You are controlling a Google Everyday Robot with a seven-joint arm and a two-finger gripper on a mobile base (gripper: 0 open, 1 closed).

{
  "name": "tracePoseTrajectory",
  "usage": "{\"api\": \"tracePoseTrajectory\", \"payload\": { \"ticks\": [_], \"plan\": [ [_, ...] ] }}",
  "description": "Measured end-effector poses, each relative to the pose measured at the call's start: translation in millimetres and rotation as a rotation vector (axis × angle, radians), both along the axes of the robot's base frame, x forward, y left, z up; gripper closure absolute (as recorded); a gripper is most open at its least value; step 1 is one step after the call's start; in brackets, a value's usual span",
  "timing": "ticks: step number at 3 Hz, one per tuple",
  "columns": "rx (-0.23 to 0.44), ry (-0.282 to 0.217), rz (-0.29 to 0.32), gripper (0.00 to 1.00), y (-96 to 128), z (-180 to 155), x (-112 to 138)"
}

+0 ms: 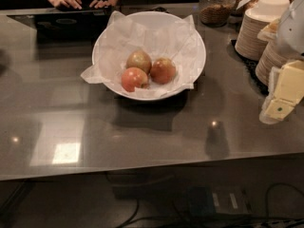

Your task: Pick apple from white bowl

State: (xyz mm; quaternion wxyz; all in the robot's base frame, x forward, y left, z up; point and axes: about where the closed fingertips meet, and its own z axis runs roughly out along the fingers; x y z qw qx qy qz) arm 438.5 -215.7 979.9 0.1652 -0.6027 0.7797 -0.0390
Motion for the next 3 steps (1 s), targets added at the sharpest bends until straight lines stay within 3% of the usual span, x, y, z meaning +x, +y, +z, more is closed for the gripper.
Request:
{"api": "tracePoseTrajectory", "payload": {
  "ticks": [1, 3],
  "plan": [
    [0.000, 0.000, 0.000, 0.00, 0, 0, 0],
    [0.037, -0.042, 0.083, 0.00, 32, -11, 39]
  ]
}}
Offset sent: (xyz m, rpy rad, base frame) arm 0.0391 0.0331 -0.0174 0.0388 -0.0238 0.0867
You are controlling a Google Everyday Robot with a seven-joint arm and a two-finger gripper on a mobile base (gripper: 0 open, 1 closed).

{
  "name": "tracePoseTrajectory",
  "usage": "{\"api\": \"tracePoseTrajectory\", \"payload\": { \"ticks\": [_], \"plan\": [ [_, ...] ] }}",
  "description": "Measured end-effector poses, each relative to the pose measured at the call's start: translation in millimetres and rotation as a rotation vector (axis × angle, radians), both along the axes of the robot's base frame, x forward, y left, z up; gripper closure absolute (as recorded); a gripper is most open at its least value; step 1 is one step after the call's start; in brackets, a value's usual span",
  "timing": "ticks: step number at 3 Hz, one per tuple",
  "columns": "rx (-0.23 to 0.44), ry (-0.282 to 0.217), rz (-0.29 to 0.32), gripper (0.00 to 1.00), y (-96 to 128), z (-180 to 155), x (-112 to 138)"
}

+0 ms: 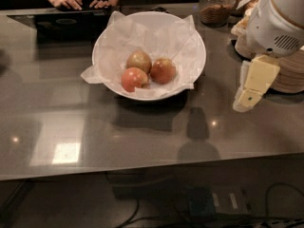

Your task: Pick apple from white bowl

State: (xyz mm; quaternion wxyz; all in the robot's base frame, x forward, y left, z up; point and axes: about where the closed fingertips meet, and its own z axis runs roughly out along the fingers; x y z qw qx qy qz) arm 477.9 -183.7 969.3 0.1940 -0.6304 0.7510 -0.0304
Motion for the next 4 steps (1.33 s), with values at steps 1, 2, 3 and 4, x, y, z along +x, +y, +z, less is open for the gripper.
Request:
{"api": "tracePoseTrajectory", "payload": {
  "ticks": [1, 2, 3, 4],
  "plan": [
    [0.026, -0.019, 0.035, 0.00, 10, -5, 17],
    [0.026, -0.020, 0.035, 0.00, 10, -5, 17],
    [0.028, -0.055, 0.030, 0.00, 12, -5, 20],
    [0.070, -0.116, 0.079, 0.00, 33, -13, 46]
  ]
}}
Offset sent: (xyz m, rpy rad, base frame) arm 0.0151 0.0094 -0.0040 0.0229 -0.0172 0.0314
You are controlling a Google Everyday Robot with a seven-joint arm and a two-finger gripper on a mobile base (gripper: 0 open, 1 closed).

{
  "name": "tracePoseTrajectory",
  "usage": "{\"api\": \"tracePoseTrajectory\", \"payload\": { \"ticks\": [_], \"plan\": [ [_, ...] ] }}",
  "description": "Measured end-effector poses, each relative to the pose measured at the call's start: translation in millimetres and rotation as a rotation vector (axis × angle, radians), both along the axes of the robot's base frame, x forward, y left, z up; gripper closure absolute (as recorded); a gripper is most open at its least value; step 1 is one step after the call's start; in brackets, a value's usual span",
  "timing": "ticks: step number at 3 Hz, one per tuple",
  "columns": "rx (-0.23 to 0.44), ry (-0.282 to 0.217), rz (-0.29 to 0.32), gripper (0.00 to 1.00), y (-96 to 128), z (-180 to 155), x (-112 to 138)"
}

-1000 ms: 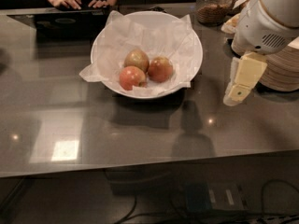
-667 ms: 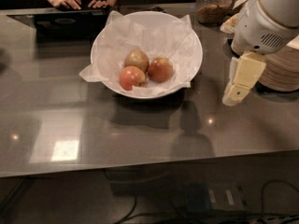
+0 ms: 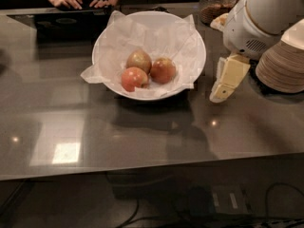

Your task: Pick apple from white bowl

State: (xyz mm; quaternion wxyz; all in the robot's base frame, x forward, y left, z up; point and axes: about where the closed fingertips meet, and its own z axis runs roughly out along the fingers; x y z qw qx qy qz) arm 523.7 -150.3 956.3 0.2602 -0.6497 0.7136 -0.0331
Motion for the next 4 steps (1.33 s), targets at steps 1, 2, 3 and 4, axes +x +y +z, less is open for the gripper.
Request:
{"api": "tracePoseTrajectory", "payload": {
  "ticks": [1, 2, 3, 4],
  "plan": [
    [0.046, -0.031, 0.059, 0.00, 23, -7, 32],
    [0.091, -0.036, 0.116, 0.00, 42, -10, 55],
    [0.147, -0.031, 0.167, 0.00, 51, -6, 76],
    [0.159, -0.046, 0.250, 0.00, 59, 35, 101]
  ]
}}
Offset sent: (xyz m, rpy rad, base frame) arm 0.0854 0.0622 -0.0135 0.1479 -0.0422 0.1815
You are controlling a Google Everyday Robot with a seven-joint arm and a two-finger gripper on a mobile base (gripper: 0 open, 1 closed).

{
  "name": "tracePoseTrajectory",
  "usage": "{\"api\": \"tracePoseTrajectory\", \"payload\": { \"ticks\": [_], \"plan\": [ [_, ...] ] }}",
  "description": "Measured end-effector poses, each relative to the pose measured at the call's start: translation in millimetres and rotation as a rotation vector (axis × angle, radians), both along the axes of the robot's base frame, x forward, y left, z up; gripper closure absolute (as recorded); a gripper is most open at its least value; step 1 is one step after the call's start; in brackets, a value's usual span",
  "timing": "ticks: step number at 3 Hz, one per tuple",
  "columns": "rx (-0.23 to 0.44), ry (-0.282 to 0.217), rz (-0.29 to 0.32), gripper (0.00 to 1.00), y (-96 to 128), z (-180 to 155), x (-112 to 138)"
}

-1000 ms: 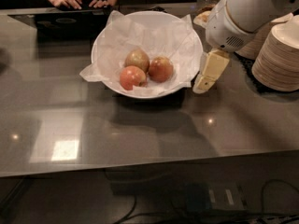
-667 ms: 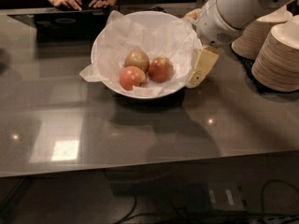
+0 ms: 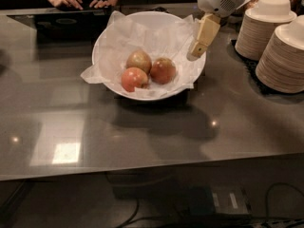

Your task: Pick apple from white bowl

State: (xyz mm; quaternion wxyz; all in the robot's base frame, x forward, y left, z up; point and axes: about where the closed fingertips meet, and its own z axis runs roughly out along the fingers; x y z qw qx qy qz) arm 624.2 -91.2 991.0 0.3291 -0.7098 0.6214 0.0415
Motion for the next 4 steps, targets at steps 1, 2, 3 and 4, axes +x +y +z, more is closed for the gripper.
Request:
{"api": "tracePoseTrajectory", "payload": {
  "ticks": [1, 2, 3, 4],
  "plan": [
    [0.005, 0.011, -0.006, 0.00, 3, -9, -3],
    [0.000, 0.027, -0.035, 0.00, 4, -27, -8],
    [-0.009, 0.039, -0.050, 0.09, 6, -41, -10],
    [-0.016, 0.045, -0.059, 0.32, 8, -49, -9]
  ]
}}
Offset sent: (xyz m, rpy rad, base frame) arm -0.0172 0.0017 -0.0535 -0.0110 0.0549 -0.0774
